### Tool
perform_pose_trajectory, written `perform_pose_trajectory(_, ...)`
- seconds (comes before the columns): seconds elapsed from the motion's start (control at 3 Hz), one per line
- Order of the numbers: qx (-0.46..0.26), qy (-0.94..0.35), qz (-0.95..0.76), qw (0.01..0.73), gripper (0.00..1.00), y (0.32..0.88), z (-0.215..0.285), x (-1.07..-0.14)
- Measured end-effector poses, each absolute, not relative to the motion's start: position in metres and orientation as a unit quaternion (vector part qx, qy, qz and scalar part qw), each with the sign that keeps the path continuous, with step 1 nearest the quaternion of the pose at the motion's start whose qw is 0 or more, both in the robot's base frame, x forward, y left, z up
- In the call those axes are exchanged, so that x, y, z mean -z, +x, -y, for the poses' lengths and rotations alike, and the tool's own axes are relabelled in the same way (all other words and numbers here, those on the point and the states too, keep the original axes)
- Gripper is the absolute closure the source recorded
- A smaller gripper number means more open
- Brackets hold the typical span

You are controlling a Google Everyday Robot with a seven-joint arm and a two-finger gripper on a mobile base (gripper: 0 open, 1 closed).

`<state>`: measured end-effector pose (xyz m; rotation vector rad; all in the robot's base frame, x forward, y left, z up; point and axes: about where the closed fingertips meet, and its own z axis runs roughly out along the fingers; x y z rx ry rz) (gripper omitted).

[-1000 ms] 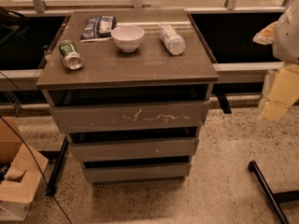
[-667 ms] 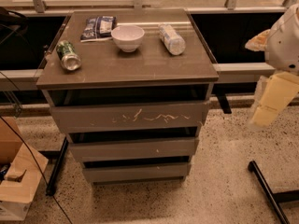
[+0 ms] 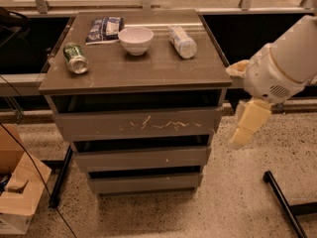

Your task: Open top drawer

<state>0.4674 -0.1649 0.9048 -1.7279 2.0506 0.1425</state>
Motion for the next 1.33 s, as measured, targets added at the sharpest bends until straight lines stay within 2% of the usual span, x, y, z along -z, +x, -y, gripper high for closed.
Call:
perform_pose_trajectory(0.33,-0.084,-0.629,-0.737,0.232,0.0,0.49,0.148,-0.863)
perform_pose_trajectory(0.67,-0.114,-0.627,-0.736,0.228,0.0,0.538,0.127,-0.792)
perform_pose_trajectory(1.33,-0.123,-0.62,-0.742,0.224,0.0,0.541,0.116,-0.776)
